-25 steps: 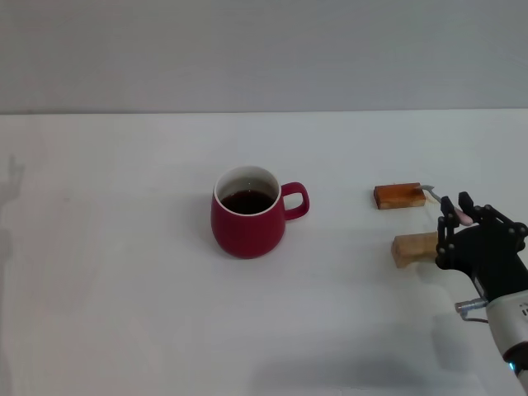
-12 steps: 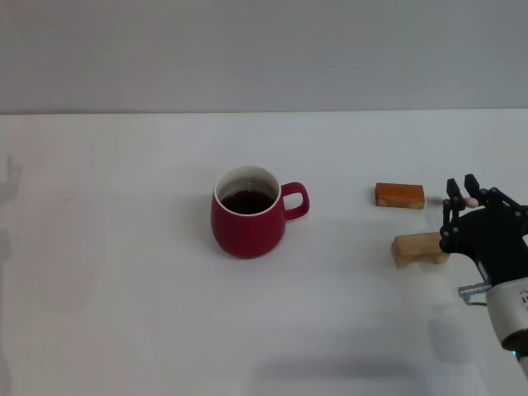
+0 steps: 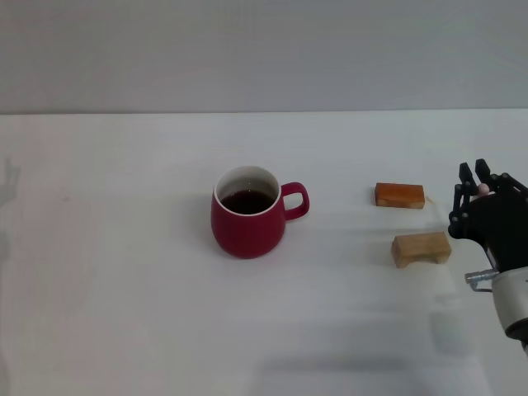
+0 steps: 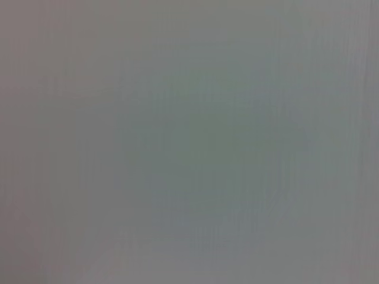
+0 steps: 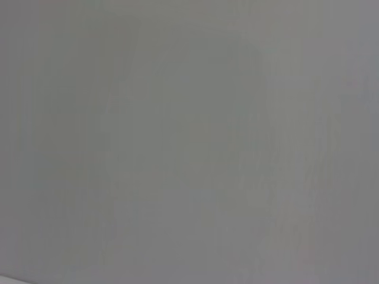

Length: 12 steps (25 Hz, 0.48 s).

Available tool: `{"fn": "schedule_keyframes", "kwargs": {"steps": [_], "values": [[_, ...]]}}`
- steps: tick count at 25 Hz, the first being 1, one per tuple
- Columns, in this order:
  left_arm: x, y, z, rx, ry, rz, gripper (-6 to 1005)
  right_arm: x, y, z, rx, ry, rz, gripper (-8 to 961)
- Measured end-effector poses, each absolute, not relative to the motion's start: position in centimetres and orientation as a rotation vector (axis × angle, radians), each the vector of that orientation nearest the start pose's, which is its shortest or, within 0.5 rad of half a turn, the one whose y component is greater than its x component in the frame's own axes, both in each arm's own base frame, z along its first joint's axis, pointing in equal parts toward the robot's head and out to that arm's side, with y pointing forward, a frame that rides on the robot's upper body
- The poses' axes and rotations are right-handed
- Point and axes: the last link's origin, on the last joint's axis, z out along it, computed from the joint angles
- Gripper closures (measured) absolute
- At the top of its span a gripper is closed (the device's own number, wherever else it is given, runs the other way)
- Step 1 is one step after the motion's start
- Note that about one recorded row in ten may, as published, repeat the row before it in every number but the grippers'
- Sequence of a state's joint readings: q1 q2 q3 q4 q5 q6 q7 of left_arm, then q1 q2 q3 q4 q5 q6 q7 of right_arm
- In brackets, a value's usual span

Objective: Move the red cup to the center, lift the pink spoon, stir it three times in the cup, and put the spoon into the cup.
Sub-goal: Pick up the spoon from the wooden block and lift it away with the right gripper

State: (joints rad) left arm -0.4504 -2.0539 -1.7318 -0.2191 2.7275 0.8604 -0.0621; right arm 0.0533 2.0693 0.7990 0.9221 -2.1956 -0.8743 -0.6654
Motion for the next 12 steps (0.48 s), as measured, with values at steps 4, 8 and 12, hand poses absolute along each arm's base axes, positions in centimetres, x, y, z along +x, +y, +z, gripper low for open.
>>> {"fn": "schedule_keyframes", "kwargs": {"steps": [4,8,12], "values": [[-38.58,35.72,5.54,-1.226,-0.739,-0.492,170,26.23,27.78,-5.89,-1.644,0.385,0.463,822],[-38.64,35.66,5.55,-1.224,-0.74,-0.491,170,26.22,27.77,-5.8,-1.639,0.384,0.465,822],[-38.64,35.65,5.52,-1.224,-0.741,-0.491,170,26.22,27.78,-5.76,-1.637,0.383,0.466,827]]}}
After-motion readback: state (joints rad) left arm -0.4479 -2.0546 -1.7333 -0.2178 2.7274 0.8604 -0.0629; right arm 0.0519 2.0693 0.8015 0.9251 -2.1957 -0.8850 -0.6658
